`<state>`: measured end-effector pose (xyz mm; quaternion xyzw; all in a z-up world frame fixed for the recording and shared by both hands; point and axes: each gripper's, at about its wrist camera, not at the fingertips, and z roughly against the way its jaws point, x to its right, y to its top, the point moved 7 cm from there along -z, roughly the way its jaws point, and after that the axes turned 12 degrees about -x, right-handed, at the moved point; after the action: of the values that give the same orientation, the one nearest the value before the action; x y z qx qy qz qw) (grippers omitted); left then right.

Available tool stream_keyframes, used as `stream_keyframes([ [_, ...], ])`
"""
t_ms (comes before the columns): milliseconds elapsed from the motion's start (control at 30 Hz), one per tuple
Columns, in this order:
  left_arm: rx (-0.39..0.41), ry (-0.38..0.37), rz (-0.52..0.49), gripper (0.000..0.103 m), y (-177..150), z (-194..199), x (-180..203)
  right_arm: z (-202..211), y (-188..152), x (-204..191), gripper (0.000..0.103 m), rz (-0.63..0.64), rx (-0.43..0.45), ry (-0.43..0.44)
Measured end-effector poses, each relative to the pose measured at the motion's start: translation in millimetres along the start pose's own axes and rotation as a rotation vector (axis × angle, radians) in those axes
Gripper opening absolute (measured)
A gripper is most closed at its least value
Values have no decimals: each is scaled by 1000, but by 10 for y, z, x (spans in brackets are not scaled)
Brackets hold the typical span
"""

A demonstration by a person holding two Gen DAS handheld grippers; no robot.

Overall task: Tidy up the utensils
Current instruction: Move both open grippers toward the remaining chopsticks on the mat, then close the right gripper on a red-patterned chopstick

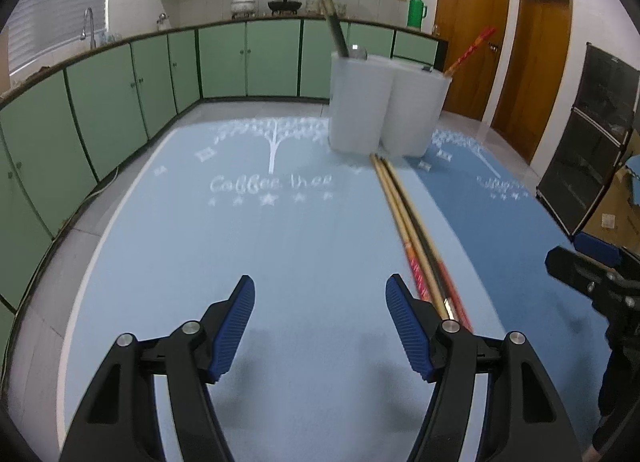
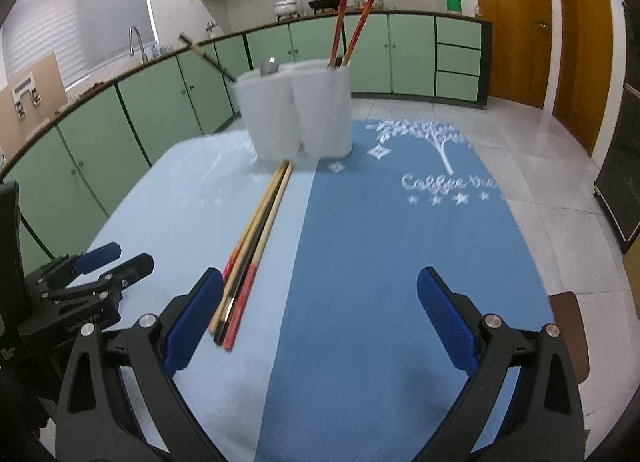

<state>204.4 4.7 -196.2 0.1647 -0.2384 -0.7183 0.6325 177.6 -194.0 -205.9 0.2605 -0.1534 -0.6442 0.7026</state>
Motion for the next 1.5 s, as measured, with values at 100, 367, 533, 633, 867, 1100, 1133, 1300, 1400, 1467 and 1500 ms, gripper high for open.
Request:
stream_keyframes([
  [100, -29, 6, -3, 67, -71, -72, -23, -65, -88, -51, 94, 15, -25, -6],
  [367, -63, 1, 9, 67, -151, -164, -59, -251, -292, -249, 94, 81, -94, -33],
  [533, -80, 18, 11, 69, -159, -194, -101, -346, -353, -343, 94, 107, -127, -53],
  [633, -78, 14, 21, 70, -164, -186, -135, -378, -364, -364, 94, 118, -136, -67],
  [867, -84, 15, 14, 70, -181, -200, -117, -464, -386, -353, 94, 120, -170, -95],
  [1100, -88, 17, 19, 70, -186, -203, -133, -495, -374, -252, 94, 96, -185, -129],
  [1133, -88, 16, 21, 70, -186, -203, -137, -481, -369, -208, 94, 87, -182, -147],
  [1300, -86, 17, 24, 70, -185, -205, -141, -416, -345, -64, 78, 57, -167, -164],
  [1400, -87, 21, 20, 70, -187, -202, -134, -385, -358, -120, 69, 39, -164, -78],
  [1467, -85, 23, 19, 70, -187, -190, -135, -393, -370, -204, 58, 49, -167, -38],
  [1500, -85, 23, 18, 70, -187, -188, -135, -414, -378, -234, 50, 56, -173, -35],
])
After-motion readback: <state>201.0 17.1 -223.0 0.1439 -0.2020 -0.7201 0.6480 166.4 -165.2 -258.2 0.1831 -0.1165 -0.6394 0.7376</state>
